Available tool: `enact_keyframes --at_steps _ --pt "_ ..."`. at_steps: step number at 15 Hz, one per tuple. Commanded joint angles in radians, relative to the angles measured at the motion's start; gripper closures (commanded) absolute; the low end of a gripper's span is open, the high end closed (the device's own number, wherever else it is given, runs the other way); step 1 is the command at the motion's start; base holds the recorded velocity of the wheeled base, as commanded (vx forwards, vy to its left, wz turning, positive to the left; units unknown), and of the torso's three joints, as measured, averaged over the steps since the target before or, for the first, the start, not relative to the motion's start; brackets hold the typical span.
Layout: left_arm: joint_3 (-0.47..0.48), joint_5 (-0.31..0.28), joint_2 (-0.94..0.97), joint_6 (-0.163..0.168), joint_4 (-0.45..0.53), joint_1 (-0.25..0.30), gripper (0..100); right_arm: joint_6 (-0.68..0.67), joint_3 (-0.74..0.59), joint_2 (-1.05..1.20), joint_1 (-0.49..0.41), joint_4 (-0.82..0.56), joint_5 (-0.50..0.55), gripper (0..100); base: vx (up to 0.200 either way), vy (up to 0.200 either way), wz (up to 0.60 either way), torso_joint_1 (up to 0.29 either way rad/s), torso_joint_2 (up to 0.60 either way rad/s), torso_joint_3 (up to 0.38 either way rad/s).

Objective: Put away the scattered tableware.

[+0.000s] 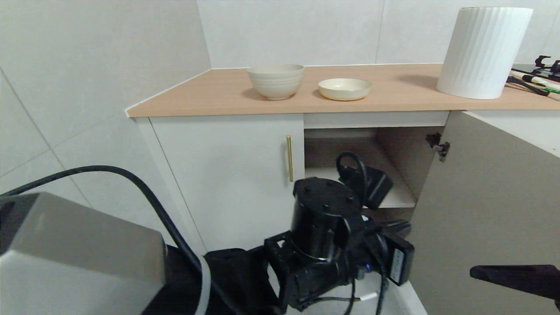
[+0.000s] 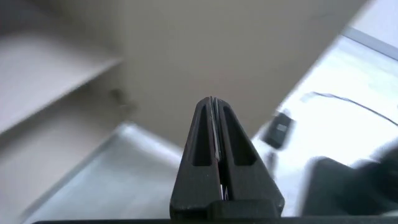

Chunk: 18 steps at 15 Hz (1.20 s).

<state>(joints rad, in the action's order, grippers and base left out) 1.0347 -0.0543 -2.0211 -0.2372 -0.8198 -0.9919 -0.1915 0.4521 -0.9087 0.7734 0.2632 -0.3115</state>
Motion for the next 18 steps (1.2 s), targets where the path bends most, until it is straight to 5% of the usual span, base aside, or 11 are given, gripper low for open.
enact_keyframes --at_steps 1,6,10,13,14,18 --pt "-0.085 0.001 0.11 0.001 0.004 0.119 100 0.0 0.031 -0.07 -0.02 0.001 0.04 0 0.0 0.0 0.0 0.0 0.0 0.0" --pt "-0.332 -0.003 0.435 0.013 0.113 0.418 100 -0.002 0.189 -0.248 -0.075 -0.053 0.135 0 0.0 0.0 0.0 0.0 0.0 0.0" --pt "-0.392 -0.009 0.63 0.009 0.28 0.564 100 -0.002 0.382 -0.429 -0.091 -0.119 0.21 0 0.0 0.0 0.0 0.0 0.0 0.0" --pt "-0.37 -0.032 0.697 0.009 0.37 0.621 100 -0.002 0.502 -0.522 -0.105 -0.128 0.216 0 0.0 0.0 0.0 0.0 0.0 0.0" --pt "-0.341 -0.042 0.716 0.004 0.403 0.648 0 -0.002 0.53 -0.545 -0.106 -0.13 0.219 0 0.0 0.0 0.0 0.0 0.0 0.0" --pt "-0.321 -0.055 0.739 -0.03 0.399 0.662 0 -0.071 0.527 -0.565 -0.128 -0.133 0.223 0 0.0 0.0 0.0 0.0 0.0 0.0"
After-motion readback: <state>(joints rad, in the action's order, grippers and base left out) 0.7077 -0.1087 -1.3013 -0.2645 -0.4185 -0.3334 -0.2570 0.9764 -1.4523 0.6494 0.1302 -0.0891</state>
